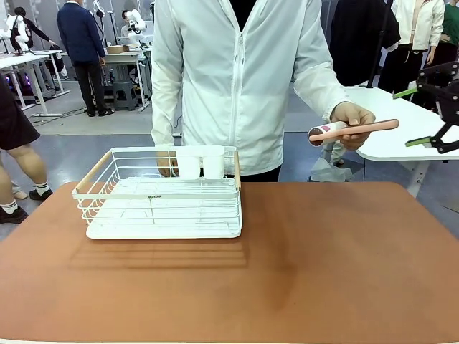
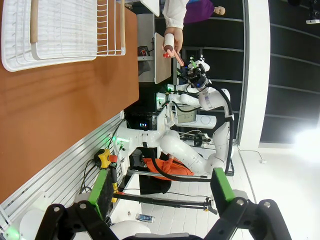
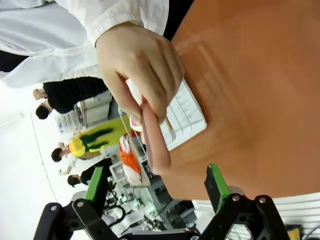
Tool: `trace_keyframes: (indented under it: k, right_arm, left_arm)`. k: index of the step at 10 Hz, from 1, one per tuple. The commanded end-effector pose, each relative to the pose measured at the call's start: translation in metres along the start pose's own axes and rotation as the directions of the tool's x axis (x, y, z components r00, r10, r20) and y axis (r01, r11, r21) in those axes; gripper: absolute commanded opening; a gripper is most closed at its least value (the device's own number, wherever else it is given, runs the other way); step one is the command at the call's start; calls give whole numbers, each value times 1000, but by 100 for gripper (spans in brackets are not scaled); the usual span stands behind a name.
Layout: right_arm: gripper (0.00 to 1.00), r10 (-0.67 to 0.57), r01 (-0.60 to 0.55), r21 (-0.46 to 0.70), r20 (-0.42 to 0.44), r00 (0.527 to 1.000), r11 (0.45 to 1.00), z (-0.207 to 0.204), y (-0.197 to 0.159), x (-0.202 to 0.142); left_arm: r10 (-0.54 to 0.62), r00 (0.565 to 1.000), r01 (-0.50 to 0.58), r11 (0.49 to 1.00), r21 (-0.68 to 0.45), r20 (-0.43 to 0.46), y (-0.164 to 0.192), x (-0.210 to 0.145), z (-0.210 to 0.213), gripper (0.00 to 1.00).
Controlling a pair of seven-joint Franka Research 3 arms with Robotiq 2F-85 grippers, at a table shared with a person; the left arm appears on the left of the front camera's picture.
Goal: Clean the table.
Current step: Pick up the Lint Roller when the human hands it over.
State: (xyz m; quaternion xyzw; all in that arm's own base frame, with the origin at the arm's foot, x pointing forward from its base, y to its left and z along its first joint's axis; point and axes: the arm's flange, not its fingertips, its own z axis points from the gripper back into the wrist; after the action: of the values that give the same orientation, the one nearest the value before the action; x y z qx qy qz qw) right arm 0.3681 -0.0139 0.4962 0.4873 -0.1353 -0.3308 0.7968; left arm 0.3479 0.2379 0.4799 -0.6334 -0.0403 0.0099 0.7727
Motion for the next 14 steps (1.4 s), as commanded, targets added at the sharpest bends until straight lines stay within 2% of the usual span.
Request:
trace_keyframes:
  k: [1,6,10,11,14]
  right_arm:
    - [100,-32,33,-23,56,998,999,-29,-1,-20]
    - [100,-69,68,23,92,993,997,-55,-12,-12]
    - [100,-91,87,56,62,994,995,-59,-20,1]
    - [97,-84,80,60,55,995,995,-59,-22,2]
    - [65,-73,69,75,54,996,995,-61,-24,10]
  left_arm:
    - [-4,1000,4,1000,-8,2,-1,-3,2,100]
    - [-4,1000,4,1000,-8,2,-1,-3,2,100]
    - [-4,1000,4,1000,-8,2,-1,-3,2,100]
    - [-4,1000,4,1000,-8,2,-1,-3,2,100]
    - [-4,1000,4,1000,-8,2,-1,-3,2,100]
